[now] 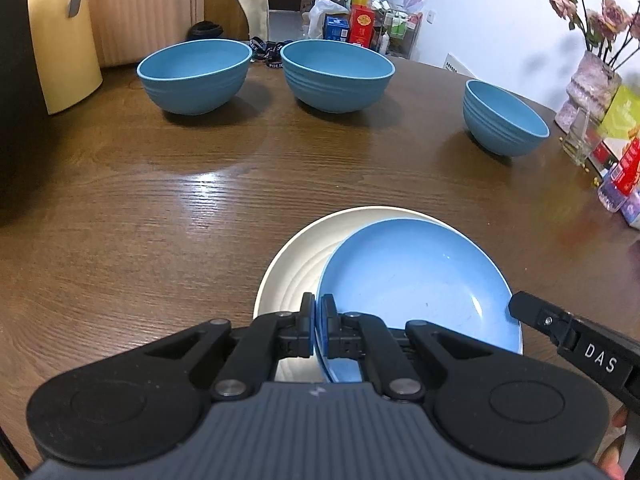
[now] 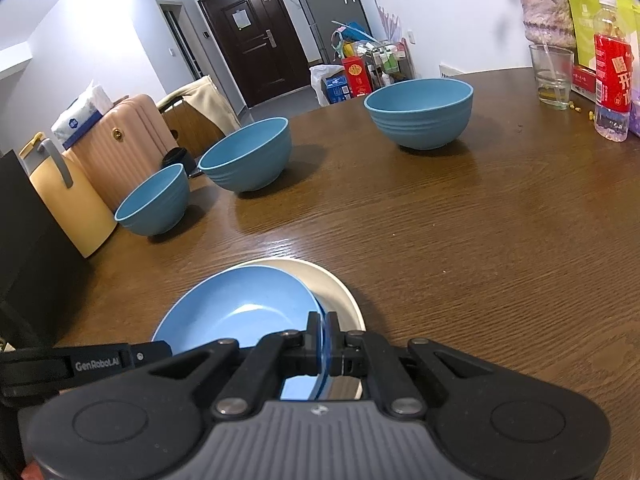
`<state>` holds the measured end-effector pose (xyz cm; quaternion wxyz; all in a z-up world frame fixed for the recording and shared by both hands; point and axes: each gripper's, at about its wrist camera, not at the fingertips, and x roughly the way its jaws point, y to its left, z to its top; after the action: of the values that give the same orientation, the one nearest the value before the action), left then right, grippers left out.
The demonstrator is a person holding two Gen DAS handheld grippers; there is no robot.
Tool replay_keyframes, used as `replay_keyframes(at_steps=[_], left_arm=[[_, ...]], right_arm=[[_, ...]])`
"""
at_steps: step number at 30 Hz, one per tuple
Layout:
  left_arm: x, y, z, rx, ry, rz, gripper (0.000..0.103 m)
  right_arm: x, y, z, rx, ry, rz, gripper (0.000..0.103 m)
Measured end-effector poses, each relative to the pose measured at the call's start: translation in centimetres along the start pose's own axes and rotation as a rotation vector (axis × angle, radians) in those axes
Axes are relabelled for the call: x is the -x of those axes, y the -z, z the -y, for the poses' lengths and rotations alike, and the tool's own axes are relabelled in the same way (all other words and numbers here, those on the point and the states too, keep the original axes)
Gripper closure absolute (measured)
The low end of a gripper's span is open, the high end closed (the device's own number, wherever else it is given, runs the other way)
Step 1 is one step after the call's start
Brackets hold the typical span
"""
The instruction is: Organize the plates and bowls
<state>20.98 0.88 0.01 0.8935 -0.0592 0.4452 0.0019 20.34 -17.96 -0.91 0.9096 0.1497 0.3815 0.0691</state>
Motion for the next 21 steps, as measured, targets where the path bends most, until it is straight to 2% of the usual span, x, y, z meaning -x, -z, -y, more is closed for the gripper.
replay_keyframes(at_steps=[10, 21], left_arm=[[0.2, 0.2, 1.0, -0.059, -0.031, 0.007, 0.098], [1.0, 0.0, 0.7, -0.056, -0.028, 0.047, 0.097]], right_arm=[[-0.3, 0.1, 0.2, -0.008, 0.003, -0.008, 0.102], [-0.4, 0.1, 0.4, -0.012, 0.006, -0.007, 0.101]])
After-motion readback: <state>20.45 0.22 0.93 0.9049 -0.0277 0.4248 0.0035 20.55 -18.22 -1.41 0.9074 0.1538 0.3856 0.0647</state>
